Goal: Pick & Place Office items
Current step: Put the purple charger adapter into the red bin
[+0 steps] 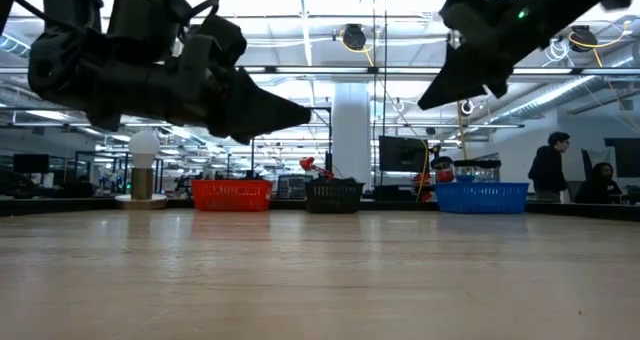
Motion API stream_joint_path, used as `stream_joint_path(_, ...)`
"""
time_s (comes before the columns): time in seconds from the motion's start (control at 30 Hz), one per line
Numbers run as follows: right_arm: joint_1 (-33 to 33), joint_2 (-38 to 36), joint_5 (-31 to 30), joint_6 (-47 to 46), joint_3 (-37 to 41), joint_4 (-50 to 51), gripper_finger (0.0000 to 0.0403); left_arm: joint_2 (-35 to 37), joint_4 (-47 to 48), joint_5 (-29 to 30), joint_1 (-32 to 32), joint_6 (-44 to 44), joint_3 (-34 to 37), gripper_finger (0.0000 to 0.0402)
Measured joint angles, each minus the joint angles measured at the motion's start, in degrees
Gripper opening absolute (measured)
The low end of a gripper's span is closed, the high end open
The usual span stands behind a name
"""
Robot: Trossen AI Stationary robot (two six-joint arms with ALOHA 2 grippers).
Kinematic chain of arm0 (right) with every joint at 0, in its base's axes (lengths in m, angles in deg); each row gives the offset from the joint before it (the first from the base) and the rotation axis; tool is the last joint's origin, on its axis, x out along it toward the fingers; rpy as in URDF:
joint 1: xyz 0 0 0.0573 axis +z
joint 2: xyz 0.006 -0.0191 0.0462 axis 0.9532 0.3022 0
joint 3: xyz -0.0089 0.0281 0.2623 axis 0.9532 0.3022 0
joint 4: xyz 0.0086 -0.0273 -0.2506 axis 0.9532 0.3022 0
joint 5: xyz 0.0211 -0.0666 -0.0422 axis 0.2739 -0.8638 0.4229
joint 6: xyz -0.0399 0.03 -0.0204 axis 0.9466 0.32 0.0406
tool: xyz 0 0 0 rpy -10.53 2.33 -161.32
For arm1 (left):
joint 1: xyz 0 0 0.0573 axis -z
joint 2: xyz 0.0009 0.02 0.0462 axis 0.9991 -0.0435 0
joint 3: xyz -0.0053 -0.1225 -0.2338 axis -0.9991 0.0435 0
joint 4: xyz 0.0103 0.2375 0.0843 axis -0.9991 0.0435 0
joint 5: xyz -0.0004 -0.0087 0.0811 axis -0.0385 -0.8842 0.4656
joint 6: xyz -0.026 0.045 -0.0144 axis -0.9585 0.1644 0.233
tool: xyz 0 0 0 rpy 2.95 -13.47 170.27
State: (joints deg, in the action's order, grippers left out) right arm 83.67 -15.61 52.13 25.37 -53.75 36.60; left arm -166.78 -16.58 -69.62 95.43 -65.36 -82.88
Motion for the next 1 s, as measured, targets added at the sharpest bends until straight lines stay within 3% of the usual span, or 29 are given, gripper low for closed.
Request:
stream_joint_path(0.17,7.72,5.94,-3.87,-11.3,-9.51,18.04,0.0001,-0.79,0.01,0.88,0.85,2.1,-1.47,0.0024)
stream_joint_path(0.3,13.1,12.56,-2.72,-23.62,-17.77,33.48,0.0,-0.79,0.2,0.89,1.32,2.06,-1.47,0.0024)
stream_joint_path(0.57,24.51,26.91,14.95,-50.06,-31.82,58.12,0.0016,-0.79,2.66,0.88,3.19,1.61,-1.43,0.0024)
stream_joint_path(0.8,33.18,32.04,31.07,-68.22,-36.43,61.39,0.0118,-0.79,2.79,0.93,3.82,2.28,-1.43,0.0024)
stream_joint_path(1.0,40.83,32.05,34.16,-83.51,-36.43,54.99,0.0231,-0.77,2.99,0.94,3.82,2.72,-1.43,0.0024)
